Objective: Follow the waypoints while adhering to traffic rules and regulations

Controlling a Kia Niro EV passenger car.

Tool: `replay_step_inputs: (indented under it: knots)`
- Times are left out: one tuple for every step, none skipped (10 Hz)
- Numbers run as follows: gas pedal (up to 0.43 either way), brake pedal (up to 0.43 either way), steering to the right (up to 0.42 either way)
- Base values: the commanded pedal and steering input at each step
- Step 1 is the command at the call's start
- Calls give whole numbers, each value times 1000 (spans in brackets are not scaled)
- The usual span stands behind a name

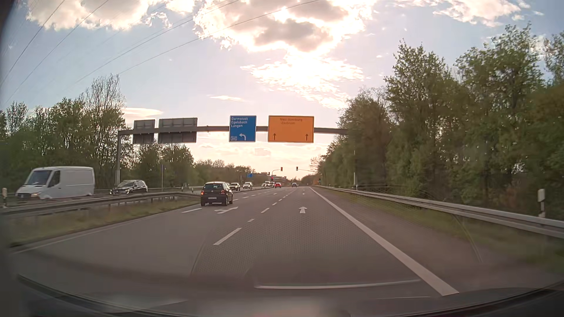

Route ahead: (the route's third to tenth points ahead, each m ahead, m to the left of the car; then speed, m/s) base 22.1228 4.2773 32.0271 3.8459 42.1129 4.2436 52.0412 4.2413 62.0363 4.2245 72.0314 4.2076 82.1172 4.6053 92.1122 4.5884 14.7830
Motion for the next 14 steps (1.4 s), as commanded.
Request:
replay_step_inputs:
  knots:
    - [0,0,-3]
    - [0,0,-3]
    - [0,0,-3]
    - [0,0,-2]
    - [0,0,-2]
    - [0,0,-1]
    - [0,0,0]
    - [0,0,0]
    - [0,0,0]
    - [0,0,0]
    - [0,0,0]
    - [0,0,0]
    - [0,0,0]
    - [0,0,0]
